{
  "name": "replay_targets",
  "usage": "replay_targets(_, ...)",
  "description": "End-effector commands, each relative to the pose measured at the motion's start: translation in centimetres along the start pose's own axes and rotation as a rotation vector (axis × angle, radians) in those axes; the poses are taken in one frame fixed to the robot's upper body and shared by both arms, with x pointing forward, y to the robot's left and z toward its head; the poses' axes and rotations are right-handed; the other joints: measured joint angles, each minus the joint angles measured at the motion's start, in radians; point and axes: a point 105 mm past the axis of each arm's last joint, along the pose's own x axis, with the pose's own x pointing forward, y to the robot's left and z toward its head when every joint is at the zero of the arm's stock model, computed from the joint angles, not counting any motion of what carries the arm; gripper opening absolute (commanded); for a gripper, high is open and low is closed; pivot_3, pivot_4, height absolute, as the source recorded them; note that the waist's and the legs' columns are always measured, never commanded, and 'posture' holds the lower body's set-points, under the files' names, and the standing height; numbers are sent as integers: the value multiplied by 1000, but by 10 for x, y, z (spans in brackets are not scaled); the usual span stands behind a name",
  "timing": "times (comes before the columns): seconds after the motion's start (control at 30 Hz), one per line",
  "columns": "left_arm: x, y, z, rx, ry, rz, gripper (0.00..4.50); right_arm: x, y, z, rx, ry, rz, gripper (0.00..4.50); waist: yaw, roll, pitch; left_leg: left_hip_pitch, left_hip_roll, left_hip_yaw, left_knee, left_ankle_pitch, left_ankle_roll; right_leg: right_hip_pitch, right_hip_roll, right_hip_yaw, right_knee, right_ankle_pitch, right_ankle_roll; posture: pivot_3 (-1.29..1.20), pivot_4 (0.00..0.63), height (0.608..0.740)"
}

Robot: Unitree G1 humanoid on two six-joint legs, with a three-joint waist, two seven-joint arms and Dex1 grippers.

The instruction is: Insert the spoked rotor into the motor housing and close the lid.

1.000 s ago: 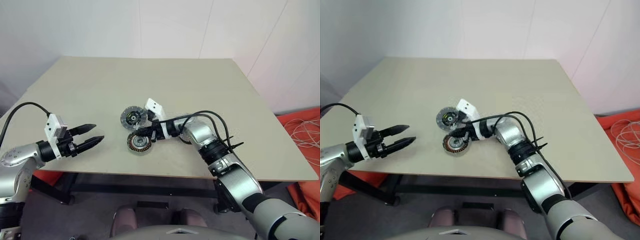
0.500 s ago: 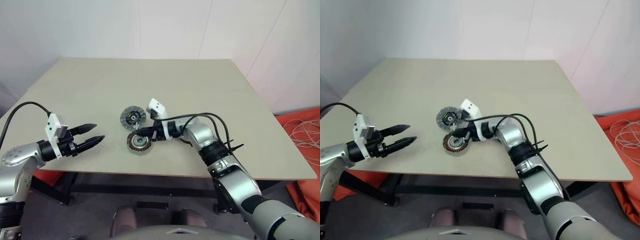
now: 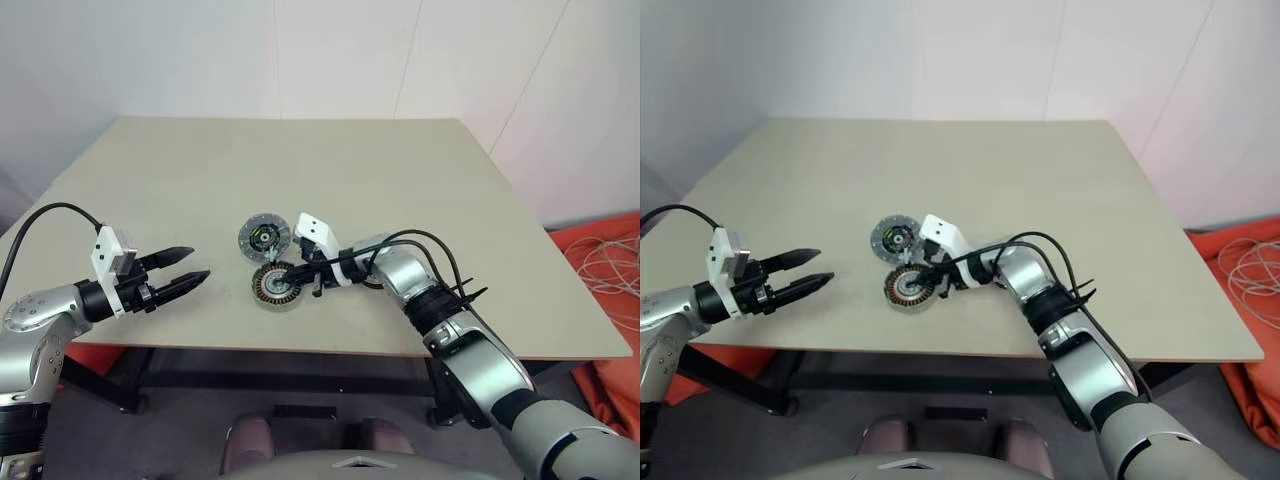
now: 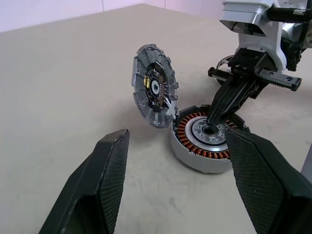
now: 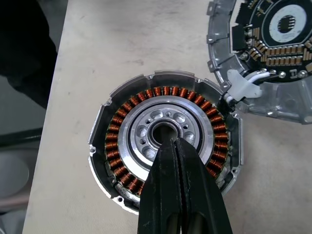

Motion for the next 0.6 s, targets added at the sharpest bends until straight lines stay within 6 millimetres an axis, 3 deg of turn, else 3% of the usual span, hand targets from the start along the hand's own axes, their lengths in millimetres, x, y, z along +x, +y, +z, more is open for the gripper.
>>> replay_targets(0.03,1,0,10,32,-23,-5,3340,-1,-4,9,34,-43,-11,15,0,0,0,0,0,0,0,0,0,0,0,0,-1,0,0,0,0,740)
replay_targets(0.13,2,1,11,34,-25,-8,3340,-9,-2,52,63,-231,22,15,0,-1,1,-2,0,0,0,0,0,-1,0,0,-1,0,0,0,0,740)
replay_targets(0.3,3,2,12,36,-25,-11,3340,-18,3,82,94,-370,63,15,2,-1,1,-4,1,0,0,0,0,-3,0,0,-1,0,0,0,0,740)
replay_targets(0.53,-3,3,10,13,-24,1,3340,-10,10,54,85,-256,82,15,3,-2,0,-7,0,0,-1,-2,0,-5,0,0,-1,0,-1,0,0,740)
replay_targets(0.6,-6,3,8,7,-14,6,3340,-4,14,31,82,-159,95,15,2,-2,0,-11,0,0,-1,-2,0,-9,0,0,-1,1,-1,0,0,740)
